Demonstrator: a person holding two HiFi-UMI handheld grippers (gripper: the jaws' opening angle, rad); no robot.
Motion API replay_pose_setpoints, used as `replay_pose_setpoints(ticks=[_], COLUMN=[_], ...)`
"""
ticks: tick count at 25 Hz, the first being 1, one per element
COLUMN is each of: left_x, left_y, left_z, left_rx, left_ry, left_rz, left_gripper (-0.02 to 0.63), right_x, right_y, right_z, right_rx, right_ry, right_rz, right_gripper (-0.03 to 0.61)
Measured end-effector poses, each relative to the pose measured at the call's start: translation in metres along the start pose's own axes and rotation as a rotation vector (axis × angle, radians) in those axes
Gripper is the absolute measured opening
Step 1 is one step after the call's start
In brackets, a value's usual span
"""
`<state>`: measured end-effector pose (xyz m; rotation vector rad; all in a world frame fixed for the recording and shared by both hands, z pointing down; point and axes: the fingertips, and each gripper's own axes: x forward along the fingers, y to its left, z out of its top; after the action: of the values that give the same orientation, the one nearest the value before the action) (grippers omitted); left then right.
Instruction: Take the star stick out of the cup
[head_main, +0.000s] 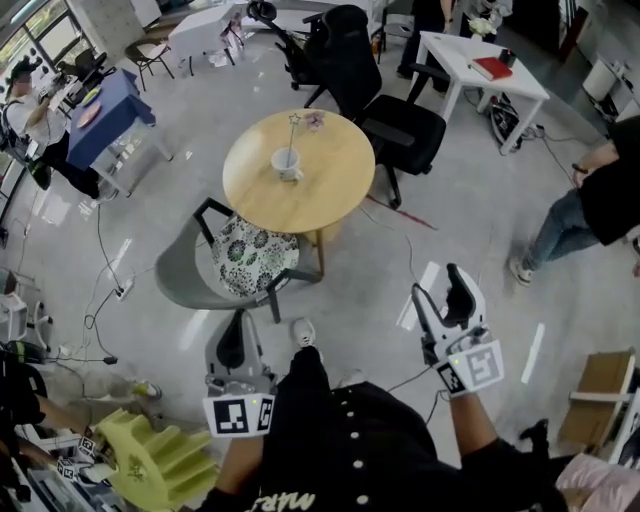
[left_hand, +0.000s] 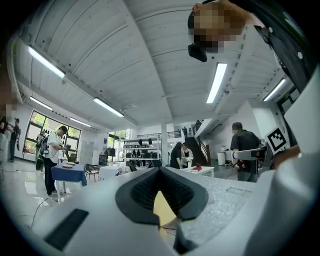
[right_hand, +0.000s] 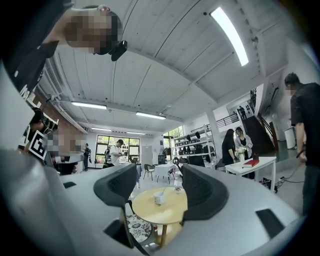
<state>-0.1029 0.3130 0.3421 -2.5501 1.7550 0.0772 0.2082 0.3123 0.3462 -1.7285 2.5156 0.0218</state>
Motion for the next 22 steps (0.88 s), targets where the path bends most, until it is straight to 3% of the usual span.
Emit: replay_pose_setpoints(ticks=[6,12,22], left_x=[0.048,0.150,0.314], left_y=[0.014,0.050,0.146], left_z=[-0.017,-0.047,-0.024], left_rx=[-0.009,-0.024,-0.021], left_ry=[-0.008,0.020,-0.021], left_rz=[0.005,-0.030,-0.065], left_gripper=[0.003,0.003,0.003], right_x=[0.044,0.134,0.313], right_y=[-0.024,-0.061,-0.096], right_z=[-0.014,-0.032,-0.030], right_rx=[-0.004,0.016,0.009], right_ry=[0.005,0.028,0.043], right_rz=[-0.002,-0.020,-0.042], right_gripper=[0.281,0.275,0.276])
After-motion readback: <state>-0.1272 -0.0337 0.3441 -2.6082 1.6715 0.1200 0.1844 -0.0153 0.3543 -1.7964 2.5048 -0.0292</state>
